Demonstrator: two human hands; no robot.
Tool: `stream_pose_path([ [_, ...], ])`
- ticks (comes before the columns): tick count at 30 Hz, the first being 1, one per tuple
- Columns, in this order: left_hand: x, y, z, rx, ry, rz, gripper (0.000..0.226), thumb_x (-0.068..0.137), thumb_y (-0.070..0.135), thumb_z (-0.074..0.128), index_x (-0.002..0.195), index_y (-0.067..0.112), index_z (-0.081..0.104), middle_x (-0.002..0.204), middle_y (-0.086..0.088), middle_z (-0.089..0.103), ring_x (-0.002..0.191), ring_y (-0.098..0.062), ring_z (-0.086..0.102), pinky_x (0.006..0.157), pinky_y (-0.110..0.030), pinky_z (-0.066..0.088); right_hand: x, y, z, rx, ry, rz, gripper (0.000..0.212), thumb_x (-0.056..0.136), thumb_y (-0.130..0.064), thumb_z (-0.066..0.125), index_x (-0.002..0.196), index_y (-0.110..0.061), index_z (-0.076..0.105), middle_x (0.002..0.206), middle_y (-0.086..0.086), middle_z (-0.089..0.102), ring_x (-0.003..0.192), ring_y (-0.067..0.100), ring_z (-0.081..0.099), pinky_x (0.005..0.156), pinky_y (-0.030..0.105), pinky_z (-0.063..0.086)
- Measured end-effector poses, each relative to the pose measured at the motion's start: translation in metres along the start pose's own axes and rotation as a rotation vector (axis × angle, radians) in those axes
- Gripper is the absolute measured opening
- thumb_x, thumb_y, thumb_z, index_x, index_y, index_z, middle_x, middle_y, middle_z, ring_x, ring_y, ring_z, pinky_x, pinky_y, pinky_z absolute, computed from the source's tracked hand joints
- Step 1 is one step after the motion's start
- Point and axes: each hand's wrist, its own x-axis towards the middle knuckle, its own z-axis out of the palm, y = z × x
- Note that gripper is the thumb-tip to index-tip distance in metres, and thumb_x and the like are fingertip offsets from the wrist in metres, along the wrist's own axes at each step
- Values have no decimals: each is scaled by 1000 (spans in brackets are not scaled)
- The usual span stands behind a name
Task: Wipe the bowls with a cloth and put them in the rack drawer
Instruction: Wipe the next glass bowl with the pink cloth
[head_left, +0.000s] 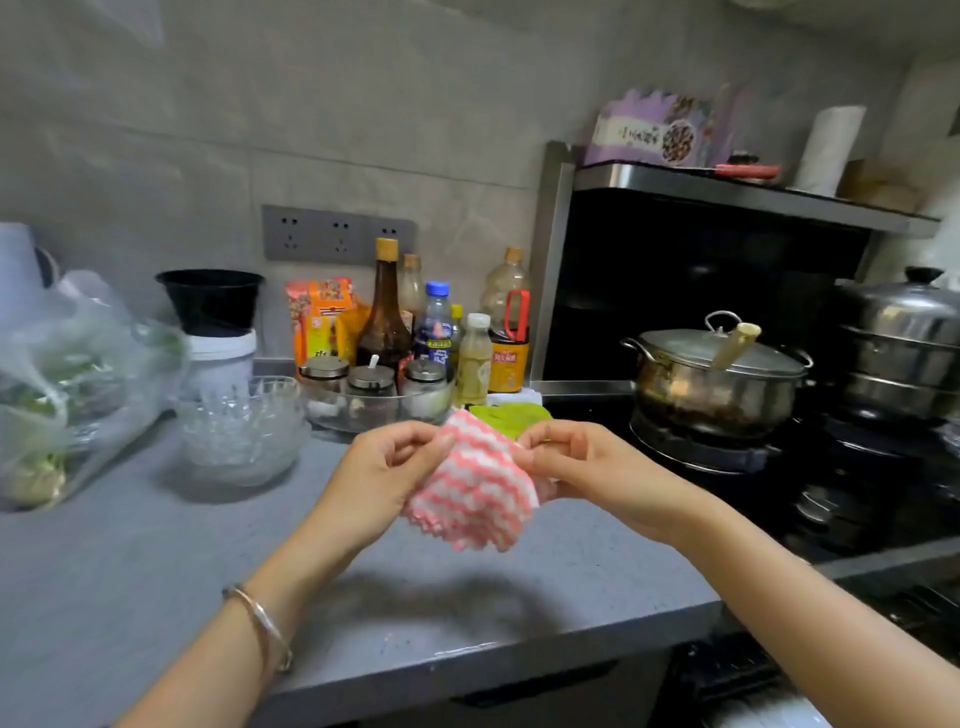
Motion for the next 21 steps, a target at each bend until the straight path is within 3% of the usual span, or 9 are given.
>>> stream_pose_path([
  [2, -1, 9, -18, 60, -43, 42, 13, 90, 18, 60, 85, 10, 69, 60, 8, 63, 52, -2, 50, 48, -14, 37, 10, -6, 15, 45, -119, 40, 17, 90, -21, 66, 95, -8, 58, 81, 3, 64, 74, 13, 60, 73, 23, 50],
  [5, 1, 22, -38, 172, -97, 123, 16, 87, 23, 63, 85, 10, 72, 64, 8, 65, 55, 4, 51, 51, -9, 37, 31, -12, 43, 97, -290, 80, 40, 85, -27, 63, 120, -8, 58, 117, 9, 67, 112, 26, 63, 97, 35, 49],
  [6, 4, 24, -44, 236, -78, 172, 18, 85, 28, 64, 83, 14, 74, 71, 6, 67, 60, 4, 54, 56, -9, 39, 38, -14, 54, 136, -319, 81, 42, 85, -24, 62, 123, -10, 57, 121, 10, 65, 116, 28, 61, 100, 38, 47],
  [8, 13, 23, -59, 352, -15, 228, 17, 82, 34, 66, 81, 19, 75, 85, 5, 67, 74, 4, 58, 67, -8, 40, 51, -18, 77, 227, -332, 92, 37, 85, -17, 63, 121, -8, 59, 119, 12, 66, 110, 27, 63, 99, 38, 47],
  [11, 30, 7, -87, 467, 28, 149, 8, 87, 30, 66, 90, 26, 73, 100, 12, 63, 93, 3, 57, 77, -14, 39, 71, -17, 105, 346, -261, 155, 26, 89, -5, 64, 114, -8, 60, 107, 9, 71, 93, 19, 69, 84, 32, 56],
  [13, 40, -6, -113, 542, 140, 155, 7, 90, 29, 64, 95, 31, 68, 104, 14, 63, 96, 3, 54, 81, -13, 39, 80, -15, 117, 392, -190, 247, 21, 89, -3, 63, 109, -8, 62, 94, 6, 74, 80, 14, 71, 70, 26, 58],
  [16, 49, -17, -158, 617, 323, 201, 17, 90, 24, 63, 107, 21, 65, 106, 9, 60, 91, 1, 52, 77, -7, 35, 91, -9, 123, 430, -135, 334, 12, 89, 0, 61, 99, -7, 64, 82, 6, 74, 66, 12, 71, 65, 25, 57],
  [18, 53, -25, -184, 677, 309, 134, 27, 90, 26, 64, 116, 15, 63, 110, 7, 57, 100, -8, 51, 85, -15, 34, 98, -5, 124, 449, -111, 360, 11, 88, 1, 61, 97, -5, 64, 80, 8, 74, 63, 13, 70, 64, 25, 58],
  [21, 62, -43, -210, 847, 137, 17, 34, 90, 35, 63, 118, 17, 64, 117, 3, 61, 110, -13, 52, 92, -22, 34, 108, 1, 127, 447, -76, 401, 14, 87, 1, 62, 101, -2, 64, 83, 11, 74, 63, 15, 70, 65, 27, 57],
])
